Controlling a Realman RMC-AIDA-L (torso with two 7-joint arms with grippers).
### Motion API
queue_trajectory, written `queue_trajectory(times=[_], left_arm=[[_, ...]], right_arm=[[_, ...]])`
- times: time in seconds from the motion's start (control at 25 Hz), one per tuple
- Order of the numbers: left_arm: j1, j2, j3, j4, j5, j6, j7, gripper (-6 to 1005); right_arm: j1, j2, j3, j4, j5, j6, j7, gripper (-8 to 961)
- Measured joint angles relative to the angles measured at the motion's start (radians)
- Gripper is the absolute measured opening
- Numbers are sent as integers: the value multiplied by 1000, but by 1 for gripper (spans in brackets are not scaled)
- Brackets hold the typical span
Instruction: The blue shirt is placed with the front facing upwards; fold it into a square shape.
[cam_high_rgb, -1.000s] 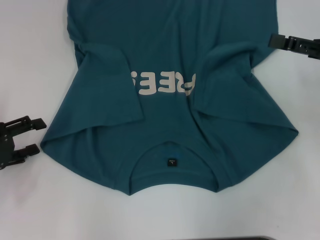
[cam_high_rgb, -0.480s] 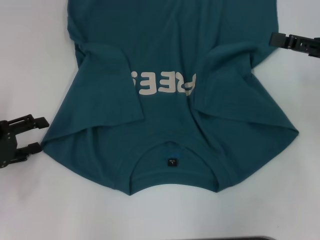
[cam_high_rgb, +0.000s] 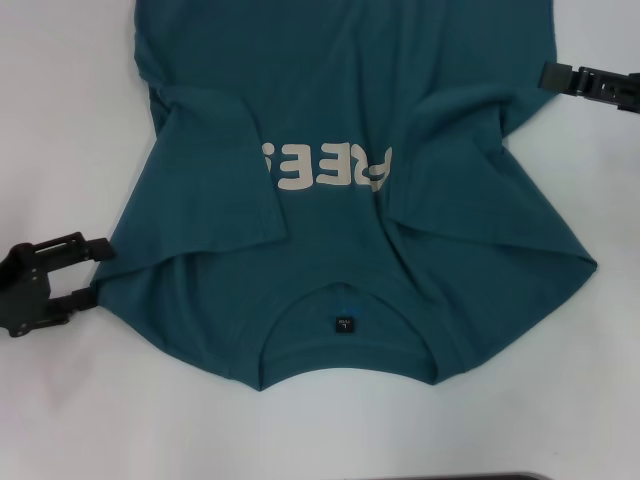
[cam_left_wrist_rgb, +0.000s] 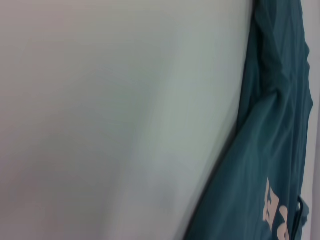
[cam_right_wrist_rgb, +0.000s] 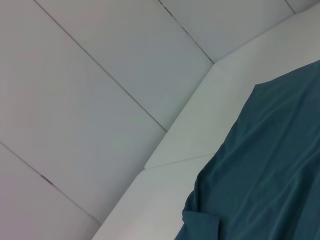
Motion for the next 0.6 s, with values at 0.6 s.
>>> queue_trajectory(times=[0.6], left_arm=[[-29,-21,7,-12,-28,95,30,841]], right_arm=[[-1,0,0,0,-1,0,1,922]])
